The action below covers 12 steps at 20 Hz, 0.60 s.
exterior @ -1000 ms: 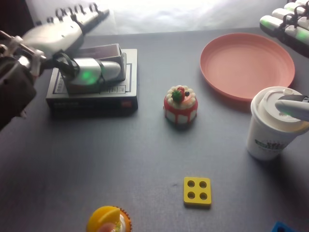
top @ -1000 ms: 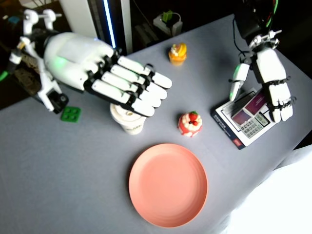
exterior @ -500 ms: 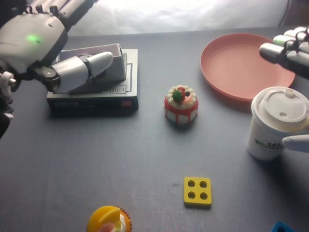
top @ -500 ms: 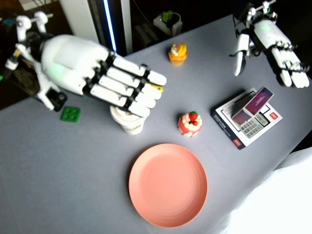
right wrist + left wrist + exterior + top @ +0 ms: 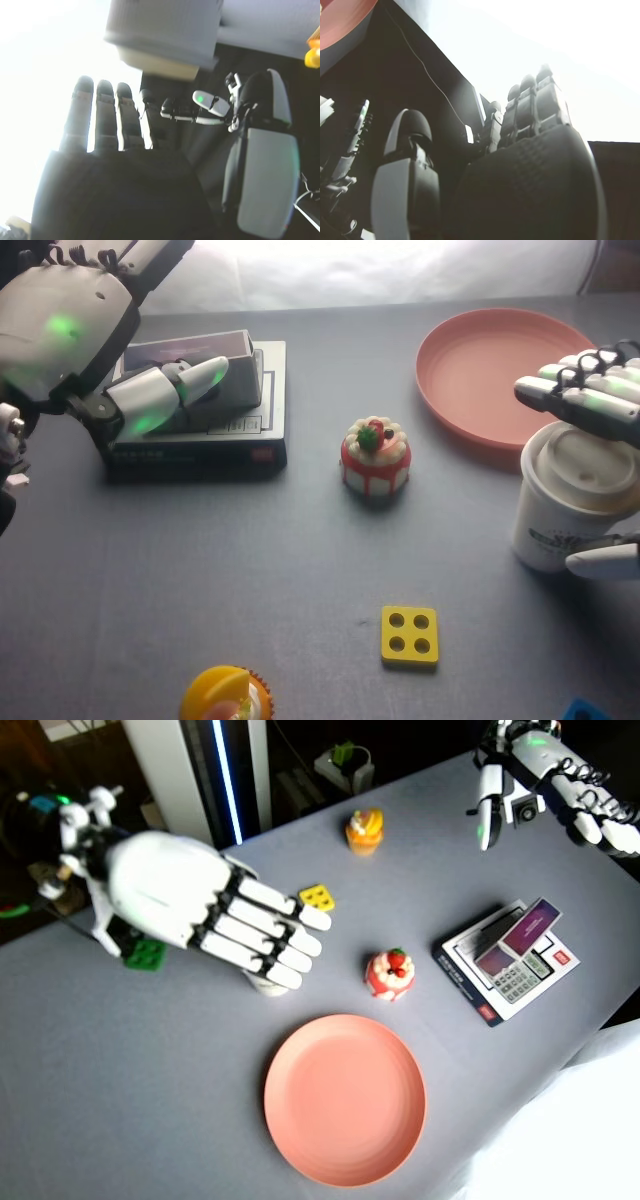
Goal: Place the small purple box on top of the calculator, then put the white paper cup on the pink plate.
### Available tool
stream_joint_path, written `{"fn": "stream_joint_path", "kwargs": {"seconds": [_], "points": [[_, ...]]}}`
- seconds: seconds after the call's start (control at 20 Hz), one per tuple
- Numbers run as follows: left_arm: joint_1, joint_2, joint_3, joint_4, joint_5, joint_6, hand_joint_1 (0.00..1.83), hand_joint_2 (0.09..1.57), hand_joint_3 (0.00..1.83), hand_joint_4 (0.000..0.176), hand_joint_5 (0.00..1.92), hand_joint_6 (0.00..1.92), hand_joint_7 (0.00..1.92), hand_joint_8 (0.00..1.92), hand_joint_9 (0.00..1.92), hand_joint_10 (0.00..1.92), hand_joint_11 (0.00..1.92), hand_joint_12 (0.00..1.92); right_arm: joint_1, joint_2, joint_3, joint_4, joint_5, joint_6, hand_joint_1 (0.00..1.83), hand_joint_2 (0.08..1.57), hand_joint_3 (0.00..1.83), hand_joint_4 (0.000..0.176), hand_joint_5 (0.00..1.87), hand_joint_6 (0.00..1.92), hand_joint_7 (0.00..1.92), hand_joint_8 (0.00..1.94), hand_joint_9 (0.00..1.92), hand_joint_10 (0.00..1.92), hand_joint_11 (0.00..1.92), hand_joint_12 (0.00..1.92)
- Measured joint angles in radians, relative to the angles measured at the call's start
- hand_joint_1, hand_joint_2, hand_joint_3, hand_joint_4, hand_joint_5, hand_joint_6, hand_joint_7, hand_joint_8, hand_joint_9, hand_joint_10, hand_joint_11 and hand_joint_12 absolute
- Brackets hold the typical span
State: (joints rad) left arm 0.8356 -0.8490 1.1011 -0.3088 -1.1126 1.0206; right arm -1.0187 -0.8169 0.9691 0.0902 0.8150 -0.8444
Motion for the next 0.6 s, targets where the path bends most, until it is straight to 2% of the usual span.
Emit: {"fn": "stream_joint_path", "kwargs": {"seconds": [0.1,0.15,0.2,0.25,0.3,0.4,0.45,0.5,0.55,0.6], "points": [[0.003,0.0,0.0,0.0,0.002,-0.001,0.59,1.24,0.0,0.127,0.01,0.0,0.0,0.0,0.0,0.0,0.0,0.0,0.013,-0.021,0.019,0.002,-0.026,0.0,0.71,0.99,0.0,0.017,0.0,0.0,0.0,0.0,0.0,0.0,0.0,0.0],[0.003,0.0,0.0,-0.001,0.002,-0.001,0.59,1.24,0.0,0.13,0.01,0.0,0.0,0.0,0.0,0.0,0.0,0.0,0.014,-0.031,0.028,0.002,-0.04,0.0,0.73,1.0,0.0,0.0,0.0,0.0,0.0,0.0,0.0,0.0,0.0,0.0],[0.002,0.0,0.0,-0.001,0.0,-0.002,0.6,1.24,0.0,0.131,0.01,0.0,0.0,0.0,0.0,0.0,0.0,0.0,0.019,-0.041,0.034,0.004,-0.059,0.0,0.75,1.03,0.0,0.005,0.0,0.0,0.0,0.0,0.0,0.0,0.03,0.02],[0.003,0.0,-0.003,-0.002,0.0,-0.001,0.6,1.24,0.0,0.136,0.0,0.0,0.0,0.0,0.0,0.0,0.0,0.0,0.025,-0.051,0.041,0.006,-0.068,0.002,0.86,1.06,0.0,0.0,0.0,0.0,0.01,0.02,0.05,0.09,0.01,0.4],[0.003,0.0,-0.004,-0.002,-0.002,-0.002,0.6,1.24,0.0,0.136,0.0,0.0,0.0,0.0,0.0,0.0,0.0,0.0,0.031,-0.054,0.046,0.008,-0.073,0.003,0.86,1.06,0.0,0.0,0.0,0.0,0.01,0.02,0.05,0.09,0.01,0.4],[0.003,0.0,-0.005,0.006,-0.001,-0.003,0.6,1.24,0.0,0.137,0.0,0.0,0.0,0.0,0.0,0.0,0.0,0.0,0.031,-0.059,0.053,0.019,-0.069,0.005,1.02,1.07,0.01,0.0,0.21,0.1,0.3,0.17,0.12,1.07,0.0,1.59],[0.003,0.0,-0.005,-0.001,0.0,-0.004,0.6,1.24,0.0,0.127,0.0,0.0,0.0,0.0,0.0,0.0,0.0,0.0,0.031,-0.059,0.053,0.021,-0.056,0.006,1.1,1.06,0.0,0.0,0.26,0.44,0.27,0.72,0.19,1.48,0.09,1.91],[0.003,0.0,-0.005,-0.001,-0.002,-0.004,0.61,1.24,0.0,0.125,0.0,0.0,0.0,0.0,0.0,0.0,0.0,0.0,0.037,-0.06,0.053,0.019,-0.058,0.005,1.12,1.06,0.0,0.0,0.23,0.72,0.24,0.99,0.22,1.61,0.19,1.92],[0.004,0.0,-0.005,0.001,-0.002,-0.005,0.61,1.24,0.0,0.125,0.0,0.0,0.0,0.0,0.0,0.0,0.0,0.0,0.037,-0.06,0.053,0.021,-0.058,0.008,1.12,1.06,0.0,0.0,0.23,0.72,0.24,0.99,0.22,1.61,0.19,1.92],[0.007,0.0,-0.005,0.0,-0.002,-0.006,0.61,1.24,0.0,0.119,0.0,0.0,0.0,0.0,0.0,0.0,0.0,0.0,0.037,-0.06,0.053,0.021,-0.06,0.007,1.11,1.05,0.0,0.0,0.17,0.96,0.18,1.16,0.2,1.68,0.18,1.92]]}}
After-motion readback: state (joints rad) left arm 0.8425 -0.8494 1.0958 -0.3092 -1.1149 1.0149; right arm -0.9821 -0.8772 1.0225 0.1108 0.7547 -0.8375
